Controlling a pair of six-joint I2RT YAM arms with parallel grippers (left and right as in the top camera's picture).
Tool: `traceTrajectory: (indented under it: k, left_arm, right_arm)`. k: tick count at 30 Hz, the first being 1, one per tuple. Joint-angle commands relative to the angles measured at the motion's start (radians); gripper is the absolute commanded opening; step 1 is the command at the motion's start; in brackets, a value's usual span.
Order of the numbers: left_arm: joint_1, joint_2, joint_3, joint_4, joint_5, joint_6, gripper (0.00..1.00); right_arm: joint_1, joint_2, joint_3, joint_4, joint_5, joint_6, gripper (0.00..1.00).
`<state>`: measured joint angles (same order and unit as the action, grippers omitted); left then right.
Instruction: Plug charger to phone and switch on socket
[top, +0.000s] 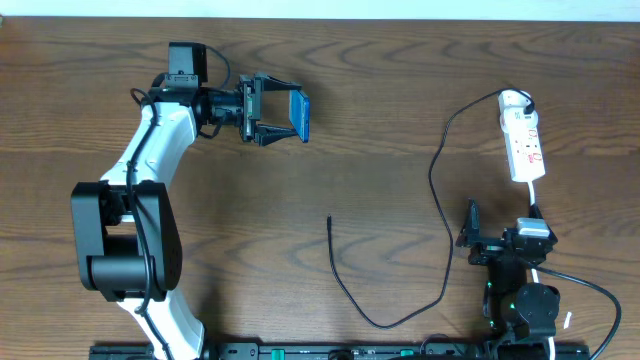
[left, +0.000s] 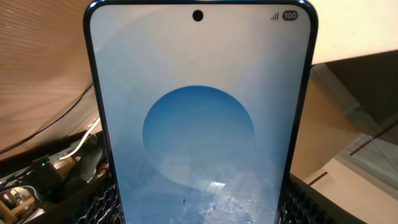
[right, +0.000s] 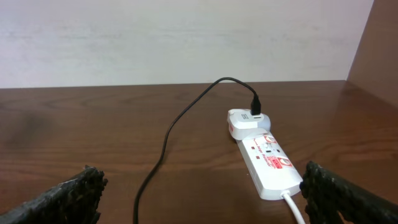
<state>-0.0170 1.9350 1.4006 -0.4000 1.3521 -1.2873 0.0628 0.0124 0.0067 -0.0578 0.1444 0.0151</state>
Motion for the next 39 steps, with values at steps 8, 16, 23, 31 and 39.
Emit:
traceTrajectory:
  k: [8, 16, 23, 31, 39]
  left_arm:
    - [0.0, -0.042, 0.016, 0.002, 0.047, -0.012, 0.07]
    - [0.0, -0.042, 0.016, 0.002, 0.047, -0.012, 0.08]
    - [0.0, -0.042, 0.016, 0.002, 0.045, -0.012, 0.08]
    - [0.0, -0.042, 0.016, 0.002, 0.02, -0.012, 0.07]
    - [0.0, -0.042, 0.016, 0.002, 0.02, -0.012, 0.07]
  right_arm:
    - [-0.003, -0.008, -0.001, -0.004, 0.006, 0.011, 0.99]
    - [-0.003, -0.008, -0.001, -0.004, 0.006, 0.011, 0.99]
    - [-0.003, -0.008, -0.001, -0.004, 0.006, 0.011, 0.99]
    - [-0.003, -0.008, -0.001, -0.004, 0.006, 0.011, 0.99]
    - [-0.003, -0.008, -0.001, -0.004, 0.006, 0.011, 0.99]
